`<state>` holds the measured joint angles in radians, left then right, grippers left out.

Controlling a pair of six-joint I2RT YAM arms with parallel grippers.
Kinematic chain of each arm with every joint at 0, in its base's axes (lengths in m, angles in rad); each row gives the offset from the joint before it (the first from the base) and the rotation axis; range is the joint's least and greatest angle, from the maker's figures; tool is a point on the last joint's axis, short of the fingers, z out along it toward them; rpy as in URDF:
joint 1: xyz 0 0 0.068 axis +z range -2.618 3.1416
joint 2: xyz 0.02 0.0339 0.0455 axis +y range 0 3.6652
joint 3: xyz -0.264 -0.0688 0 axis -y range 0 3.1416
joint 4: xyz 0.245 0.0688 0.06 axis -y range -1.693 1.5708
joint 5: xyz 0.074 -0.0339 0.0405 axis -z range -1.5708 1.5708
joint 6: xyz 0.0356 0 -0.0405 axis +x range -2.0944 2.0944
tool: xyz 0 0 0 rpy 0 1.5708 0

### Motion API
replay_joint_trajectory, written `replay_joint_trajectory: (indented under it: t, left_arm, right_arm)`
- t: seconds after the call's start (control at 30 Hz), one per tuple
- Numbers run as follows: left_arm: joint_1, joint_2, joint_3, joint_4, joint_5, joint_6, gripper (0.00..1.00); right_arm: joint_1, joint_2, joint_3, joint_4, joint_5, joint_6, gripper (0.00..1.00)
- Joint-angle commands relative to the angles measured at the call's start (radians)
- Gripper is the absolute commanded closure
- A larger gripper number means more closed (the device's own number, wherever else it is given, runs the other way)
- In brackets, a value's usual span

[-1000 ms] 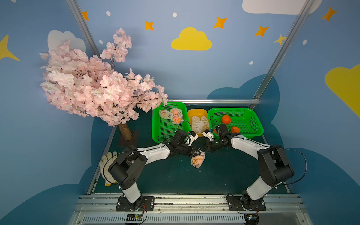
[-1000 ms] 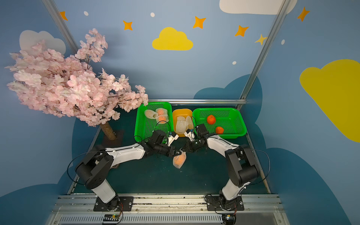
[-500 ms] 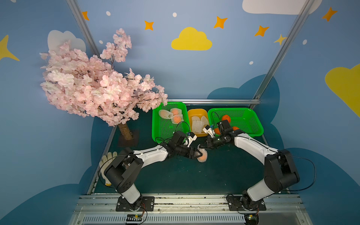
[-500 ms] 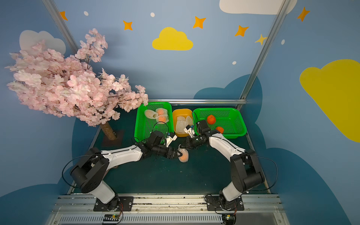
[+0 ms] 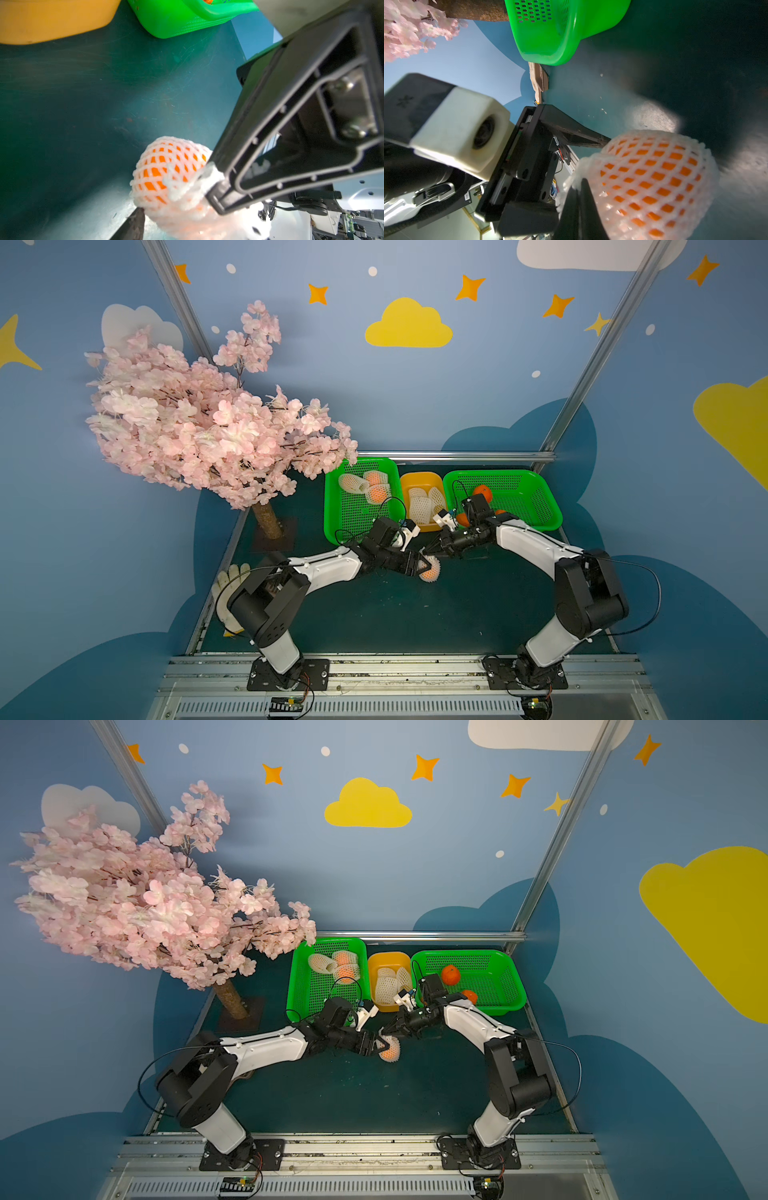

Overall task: Remove foam nets from oranges
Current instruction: Remove the foam net from the orange.

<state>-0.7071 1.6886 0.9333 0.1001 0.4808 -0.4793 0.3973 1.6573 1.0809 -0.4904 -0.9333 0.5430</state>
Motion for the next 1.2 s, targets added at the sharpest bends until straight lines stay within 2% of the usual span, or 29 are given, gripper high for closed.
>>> replay_joint_trajectory:
  t: [0.0, 0.2, 0.33, 0.53, 0.67, 0.87, 1.03, 1.17]
  left_arm:
    - [0.0, 0.022, 0.026, -0.025, -0.001, 0.018, 0.45]
    - [0.0, 0.032, 0.05, -0.06, -0.005, 0.029, 0.65]
    - [0.0, 0.045, 0.085, -0.094, -0.001, 0.026, 0.71]
    - [0.006, 0.068, 0.138, -0.124, 0.032, 0.008, 0.75]
    - [0.014, 0.099, 0.174, -0.151, 0.061, -0.013, 0.78]
    - [0.023, 0.123, 0.202, -0.151, 0.089, -0.05, 0.79]
    - [0.03, 0.132, 0.225, -0.152, 0.104, -0.081, 0.81]
    - [0.037, 0.141, 0.24, -0.123, 0.147, -0.118, 0.82]
  right_arm:
    - [-0.014, 0.013, 0.02, 0.011, -0.059, 0.066, 1.0]
    - [-0.047, 0.01, 0.02, 0.042, -0.093, 0.121, 0.92]
    - [-0.069, 0.002, 0.028, 0.004, -0.095, 0.09, 0.81]
    - [-0.128, -0.05, 0.032, -0.124, -0.058, -0.043, 0.61]
    - [-0.161, -0.107, 0.032, -0.193, -0.011, -0.147, 0.53]
    - [-0.153, -0.156, 0.025, -0.34, 0.097, -0.313, 0.47]
    - [-0.114, -0.208, -0.042, -0.329, 0.14, -0.342, 0.43]
    - [-0.084, -0.246, -0.115, -0.241, 0.169, -0.322, 0.4]
